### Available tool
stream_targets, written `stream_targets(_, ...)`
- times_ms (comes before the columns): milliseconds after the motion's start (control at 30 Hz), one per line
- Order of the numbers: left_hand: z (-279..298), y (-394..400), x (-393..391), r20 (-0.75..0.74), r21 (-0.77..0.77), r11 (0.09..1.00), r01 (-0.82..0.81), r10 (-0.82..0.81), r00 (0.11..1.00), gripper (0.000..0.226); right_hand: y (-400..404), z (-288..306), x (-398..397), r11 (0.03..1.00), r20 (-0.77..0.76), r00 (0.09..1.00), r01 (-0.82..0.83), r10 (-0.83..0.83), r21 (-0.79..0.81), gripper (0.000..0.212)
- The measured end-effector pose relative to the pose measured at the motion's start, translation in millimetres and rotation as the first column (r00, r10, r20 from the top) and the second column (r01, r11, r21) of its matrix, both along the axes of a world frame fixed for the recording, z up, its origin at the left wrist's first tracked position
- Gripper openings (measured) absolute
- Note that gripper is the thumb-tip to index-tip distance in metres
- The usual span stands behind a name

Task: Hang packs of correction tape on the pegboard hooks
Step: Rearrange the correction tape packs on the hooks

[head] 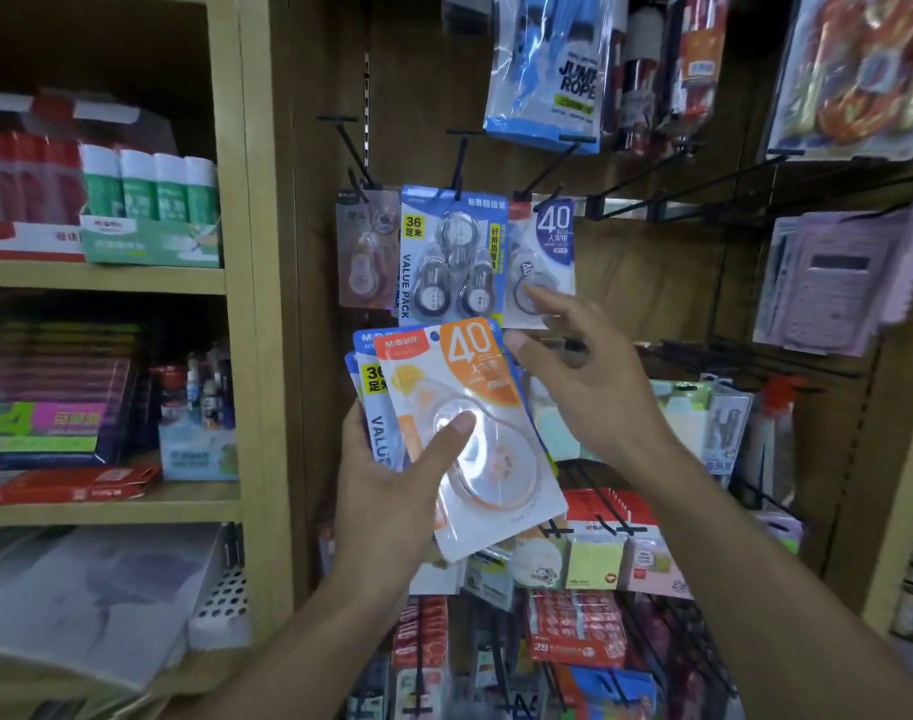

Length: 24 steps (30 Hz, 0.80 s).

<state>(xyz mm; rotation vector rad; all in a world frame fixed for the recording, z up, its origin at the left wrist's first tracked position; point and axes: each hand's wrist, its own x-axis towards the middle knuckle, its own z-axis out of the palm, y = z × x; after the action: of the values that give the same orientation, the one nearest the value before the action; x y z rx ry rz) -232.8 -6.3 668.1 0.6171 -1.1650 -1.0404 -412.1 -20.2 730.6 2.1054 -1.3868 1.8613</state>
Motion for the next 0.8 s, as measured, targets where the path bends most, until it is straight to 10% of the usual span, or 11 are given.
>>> stream_targets(367, -24.4, 7.3, -22.9, -0.068, 0.076, 0.997, 0.03, -0.025, 0.997, 0.068, 53.8, -100.1, 11.9, 0.995, -0.278, 0.961, 0.03, -0.001, 0.099, 0.082)
stream_targets(800, -33.2, 7.9, 2.4, 0.104, -0.089, 0.991, -0.099, 0.108, 0.989, 0.079, -18.6, -45.2, -15.9, 0.978, 0.073, 0.984, 0.171, -0.164, -0.117, 0.044)
